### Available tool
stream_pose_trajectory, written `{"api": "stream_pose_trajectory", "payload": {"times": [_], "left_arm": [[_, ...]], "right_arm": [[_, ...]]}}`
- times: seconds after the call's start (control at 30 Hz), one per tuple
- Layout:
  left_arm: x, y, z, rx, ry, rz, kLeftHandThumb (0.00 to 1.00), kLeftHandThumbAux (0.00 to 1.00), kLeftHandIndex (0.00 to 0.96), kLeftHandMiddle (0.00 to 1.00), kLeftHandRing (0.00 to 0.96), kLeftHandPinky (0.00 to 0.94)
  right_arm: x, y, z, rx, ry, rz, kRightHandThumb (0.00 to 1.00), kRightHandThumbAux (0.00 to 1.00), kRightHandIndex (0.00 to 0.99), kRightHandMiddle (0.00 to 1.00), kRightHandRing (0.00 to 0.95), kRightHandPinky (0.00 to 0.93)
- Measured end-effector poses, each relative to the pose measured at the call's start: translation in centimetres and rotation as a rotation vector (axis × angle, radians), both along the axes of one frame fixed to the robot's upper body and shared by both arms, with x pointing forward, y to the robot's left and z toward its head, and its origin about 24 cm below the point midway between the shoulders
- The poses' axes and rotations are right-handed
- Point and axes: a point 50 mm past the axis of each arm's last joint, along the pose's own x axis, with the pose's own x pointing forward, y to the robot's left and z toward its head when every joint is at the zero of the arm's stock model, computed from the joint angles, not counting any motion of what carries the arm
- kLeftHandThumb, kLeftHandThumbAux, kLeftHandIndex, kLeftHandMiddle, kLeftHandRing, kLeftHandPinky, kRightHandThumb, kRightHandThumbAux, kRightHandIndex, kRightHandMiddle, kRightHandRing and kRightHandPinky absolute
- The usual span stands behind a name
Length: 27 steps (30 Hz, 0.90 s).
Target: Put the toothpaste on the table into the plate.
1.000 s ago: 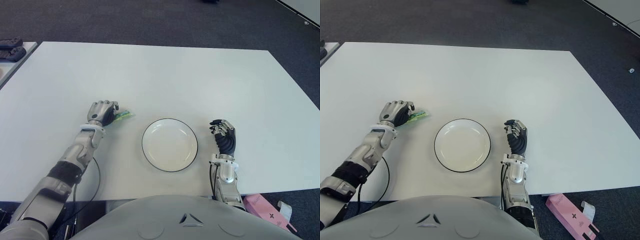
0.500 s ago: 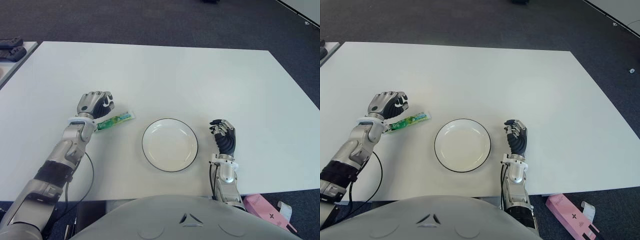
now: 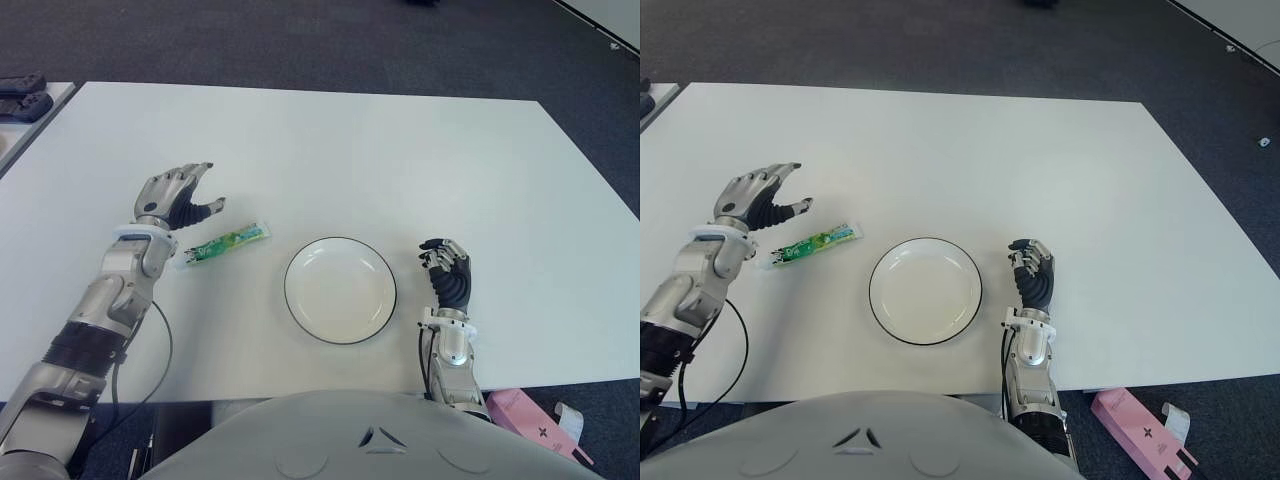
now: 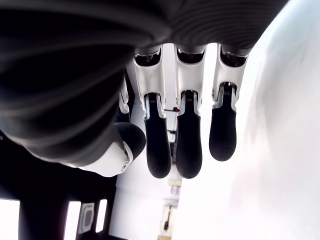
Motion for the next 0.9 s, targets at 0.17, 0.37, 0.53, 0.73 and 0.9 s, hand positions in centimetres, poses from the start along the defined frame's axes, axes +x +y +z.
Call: {"api": "stream_pose_trajectory", "payload": {"times": [0.17, 0.37, 0.53, 0.73, 0.9], "left_arm": [[-0.1, -0.1, 0.4, 0.017, 0.023, -0.021, 0.419, 0.262, 0.020, 0.100, 0.153, 0.226], [-0.3, -0.2, 0.8, 0.040, 0.078, -0.050, 0.435, 0.238, 0.027, 0.094, 0.149, 0.232], [-0.5, -0.4, 1.2, 0.030, 0.129, -0.073, 0.452, 0.227, 0.035, 0.094, 0.152, 0.243], [-0.9, -0.8, 1.0, 0.016, 0.203, -0.111, 0.469, 0.221, 0.036, 0.104, 0.158, 0.253], [-1.2, -0.9, 0.6, 0.016, 0.285, -0.136, 0.487, 0.227, 0.039, 0.105, 0.170, 0.282]], "right_arm": [[0.0, 0.0, 0.0, 0.002, 0.000, 0.000, 0.713, 0.731, 0.427, 0.496, 0.511, 0.515], [0.0, 0.0, 0.0, 0.003, -0.001, 0.000, 0.713, 0.731, 0.428, 0.496, 0.507, 0.512], [-0.1, 0.0, 0.0, 0.004, -0.001, 0.001, 0.713, 0.731, 0.428, 0.493, 0.512, 0.527], [-0.1, 0.1, 0.0, 0.003, -0.002, 0.003, 0.711, 0.731, 0.427, 0.493, 0.513, 0.524], [-0.1, 0.0, 0.0, 0.003, -0.002, 0.003, 0.711, 0.731, 0.428, 0.495, 0.516, 0.528]]}}
